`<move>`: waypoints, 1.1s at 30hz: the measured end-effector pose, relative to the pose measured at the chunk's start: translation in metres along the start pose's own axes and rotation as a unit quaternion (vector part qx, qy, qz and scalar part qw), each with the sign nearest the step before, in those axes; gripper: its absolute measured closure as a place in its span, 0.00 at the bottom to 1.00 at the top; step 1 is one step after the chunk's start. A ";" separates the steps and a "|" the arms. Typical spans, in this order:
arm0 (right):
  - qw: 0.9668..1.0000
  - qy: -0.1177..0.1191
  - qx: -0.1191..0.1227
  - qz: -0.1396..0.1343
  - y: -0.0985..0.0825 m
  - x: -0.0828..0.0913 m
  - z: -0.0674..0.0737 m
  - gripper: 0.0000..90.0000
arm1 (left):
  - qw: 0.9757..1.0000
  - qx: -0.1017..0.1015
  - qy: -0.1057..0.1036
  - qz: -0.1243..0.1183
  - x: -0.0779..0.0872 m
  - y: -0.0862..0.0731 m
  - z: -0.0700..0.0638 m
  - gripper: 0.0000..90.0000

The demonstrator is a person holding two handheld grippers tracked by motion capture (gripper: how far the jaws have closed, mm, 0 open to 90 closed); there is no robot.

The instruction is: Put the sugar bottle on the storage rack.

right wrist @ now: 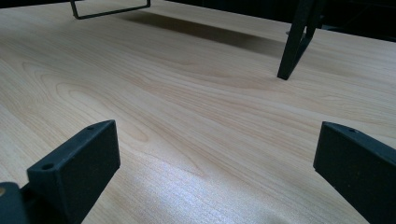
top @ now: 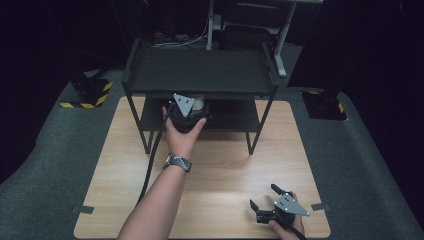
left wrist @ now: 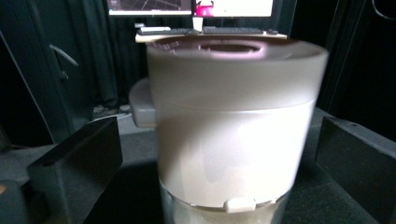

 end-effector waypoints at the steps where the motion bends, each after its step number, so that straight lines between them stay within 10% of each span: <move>1: 1.000 0.000 0.000 0.000 0.000 0.000 0.000 0.00 | 1.000 -0.004 0.000 -0.001 0.002 0.000 0.001 0.00; 20: 1.000 -0.003 0.000 0.002 0.001 0.000 0.002 0.00 | 0.998 -0.014 -0.045 -0.051 0.074 -0.036 0.029 0.00; 33: 1.000 -0.005 -0.001 0.001 0.001 0.000 0.002 0.00 | 0.995 -0.021 -0.068 -0.066 0.121 -0.093 0.049 0.00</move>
Point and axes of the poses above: each handheld gripper's, and its own axes: x roughly backward along the jaws, y roughly out of its top, z roughly to its left, the point moved 1 cm from there along -x, roughly forward along the jaws, and after that the axes turned 4 degrees about z, right-handed, at the moved point
